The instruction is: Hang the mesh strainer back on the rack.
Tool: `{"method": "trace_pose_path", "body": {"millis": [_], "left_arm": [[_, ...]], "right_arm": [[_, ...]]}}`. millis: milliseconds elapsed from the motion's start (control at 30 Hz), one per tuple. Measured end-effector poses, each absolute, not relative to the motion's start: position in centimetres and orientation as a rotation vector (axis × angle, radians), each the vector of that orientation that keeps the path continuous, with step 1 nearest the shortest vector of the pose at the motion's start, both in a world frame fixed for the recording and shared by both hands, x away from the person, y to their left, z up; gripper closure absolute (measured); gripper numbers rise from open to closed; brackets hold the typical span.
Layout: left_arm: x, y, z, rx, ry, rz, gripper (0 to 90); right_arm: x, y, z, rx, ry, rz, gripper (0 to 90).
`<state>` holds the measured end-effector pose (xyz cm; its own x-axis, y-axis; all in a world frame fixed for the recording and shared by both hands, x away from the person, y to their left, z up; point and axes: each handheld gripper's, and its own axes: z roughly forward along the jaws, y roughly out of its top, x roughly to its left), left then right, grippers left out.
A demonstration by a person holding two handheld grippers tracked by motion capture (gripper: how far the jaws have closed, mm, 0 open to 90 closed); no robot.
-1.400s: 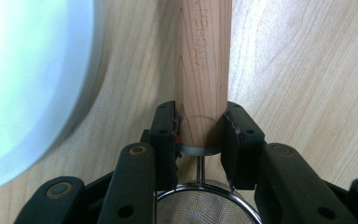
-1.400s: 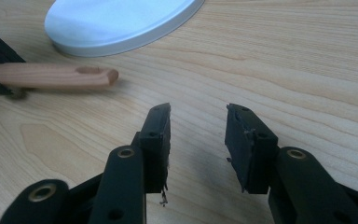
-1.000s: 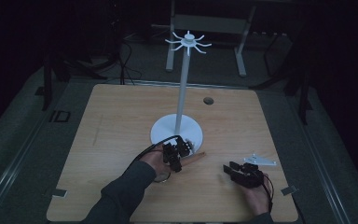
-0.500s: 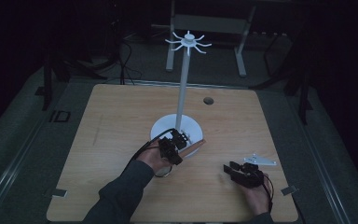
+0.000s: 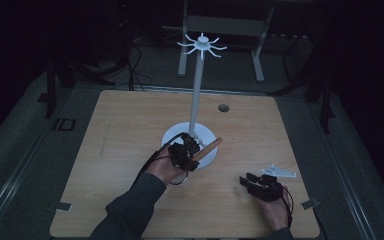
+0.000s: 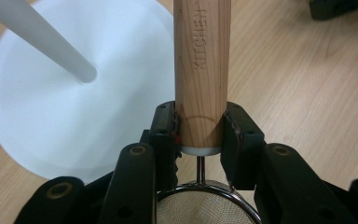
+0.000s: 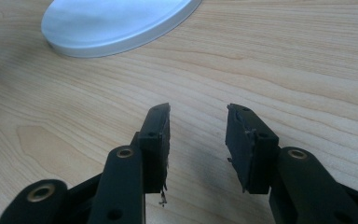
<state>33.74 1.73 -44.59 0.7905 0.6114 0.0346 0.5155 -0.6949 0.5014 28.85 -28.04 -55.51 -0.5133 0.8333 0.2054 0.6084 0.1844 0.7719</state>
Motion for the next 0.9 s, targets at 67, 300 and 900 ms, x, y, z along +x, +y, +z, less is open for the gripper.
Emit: {"method": "trace_pose_path", "body": {"millis": [67, 300, 900], "left_arm": [[33.7, 1.8, -44.3, 2.484, 0.843, 0.279, 68.9], [33.7, 2.2, -43.7, 2.437, 0.866, 0.321, 68.9], [33.5, 3.0, -41.8, 2.236, 0.964, 0.438, 68.9]], "right_arm": [[28.8, -28.0, -55.5, 1.382, 2.199, 1.239, 59.6], [28.9, -28.0, -55.5, 1.381, 2.201, 1.238, 59.4], [28.9, -28.0, -55.5, 1.385, 2.197, 1.237, 58.6]]}}
